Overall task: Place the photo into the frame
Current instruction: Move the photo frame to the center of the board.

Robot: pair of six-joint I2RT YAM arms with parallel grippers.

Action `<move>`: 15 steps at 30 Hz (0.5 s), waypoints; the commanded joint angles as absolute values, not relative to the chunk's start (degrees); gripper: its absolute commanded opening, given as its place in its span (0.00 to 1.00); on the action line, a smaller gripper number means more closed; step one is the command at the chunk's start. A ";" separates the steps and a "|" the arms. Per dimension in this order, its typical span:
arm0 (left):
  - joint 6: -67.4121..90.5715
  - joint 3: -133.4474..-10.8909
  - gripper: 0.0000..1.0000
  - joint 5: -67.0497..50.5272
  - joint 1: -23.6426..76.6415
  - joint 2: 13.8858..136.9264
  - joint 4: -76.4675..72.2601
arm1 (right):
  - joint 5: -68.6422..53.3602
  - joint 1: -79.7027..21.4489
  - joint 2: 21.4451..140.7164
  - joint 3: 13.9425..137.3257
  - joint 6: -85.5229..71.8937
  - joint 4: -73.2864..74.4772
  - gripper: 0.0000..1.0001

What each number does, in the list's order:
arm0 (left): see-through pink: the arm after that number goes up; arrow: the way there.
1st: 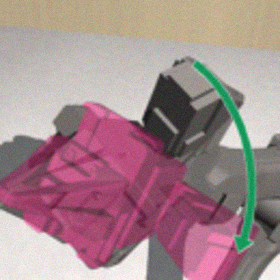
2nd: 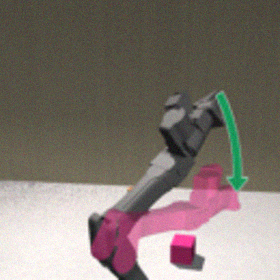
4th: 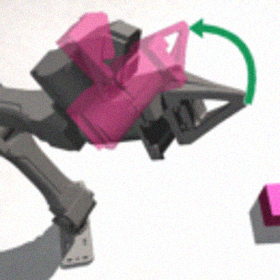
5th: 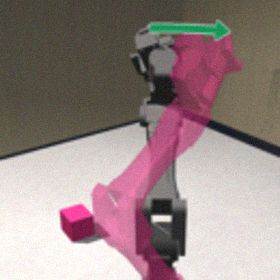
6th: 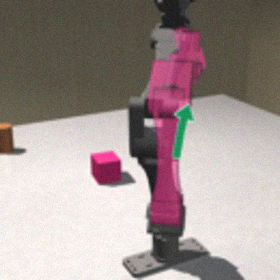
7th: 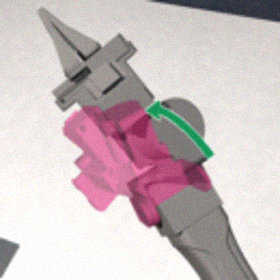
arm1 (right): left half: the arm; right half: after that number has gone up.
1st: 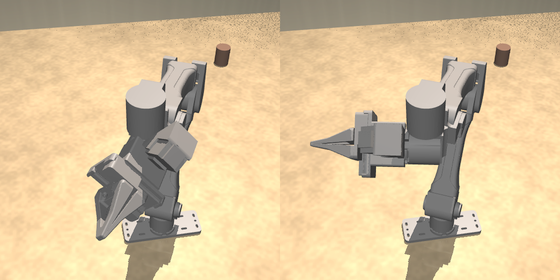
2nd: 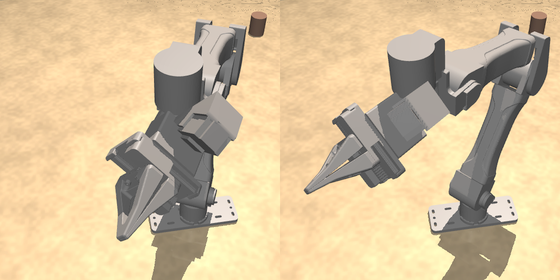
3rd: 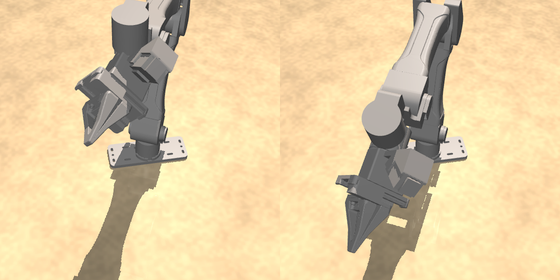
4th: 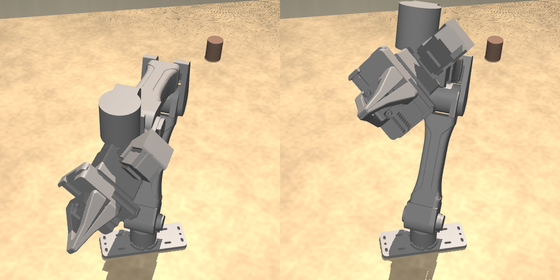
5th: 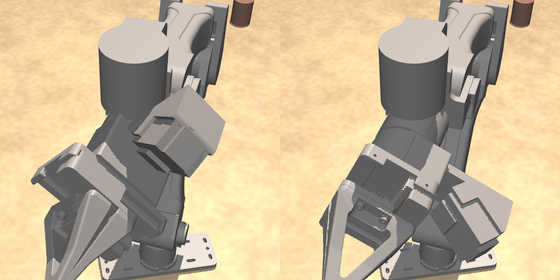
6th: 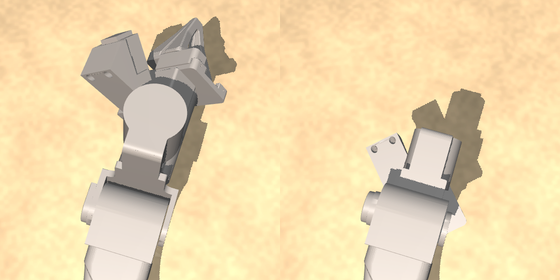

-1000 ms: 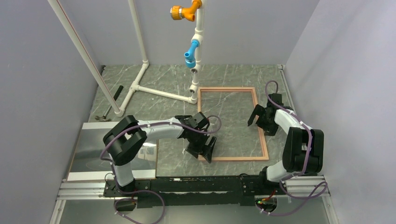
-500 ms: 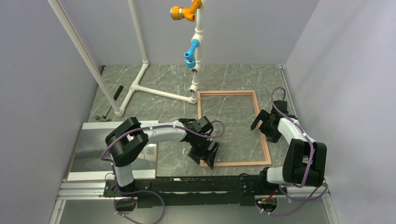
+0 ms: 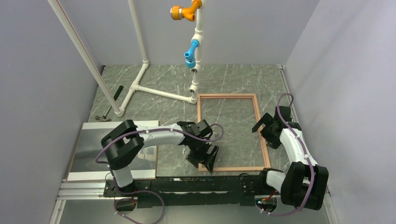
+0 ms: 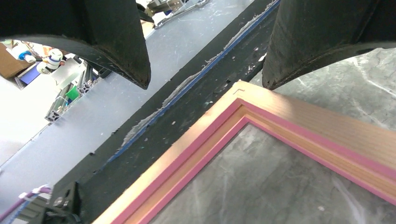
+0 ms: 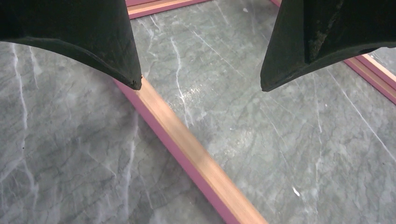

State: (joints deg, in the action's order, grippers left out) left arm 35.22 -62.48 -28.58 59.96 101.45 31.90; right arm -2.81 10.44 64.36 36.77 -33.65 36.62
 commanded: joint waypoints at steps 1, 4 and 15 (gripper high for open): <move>35.64 -63.37 0.93 -28.28 60.47 97.18 26.76 | -3.44 10.85 65.10 40.59 -35.71 40.47 1.00; 35.23 -63.94 0.98 -27.24 60.47 96.53 27.30 | -2.96 11.15 66.92 41.75 -34.90 40.91 1.00; 33.79 -63.97 0.99 -25.15 59.82 92.37 26.22 | -9.63 11.41 65.83 44.02 -32.14 40.14 1.00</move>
State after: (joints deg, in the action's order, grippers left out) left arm 35.16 -62.67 -25.63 60.18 97.27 29.30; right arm -5.30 11.18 67.07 40.77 -33.80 39.92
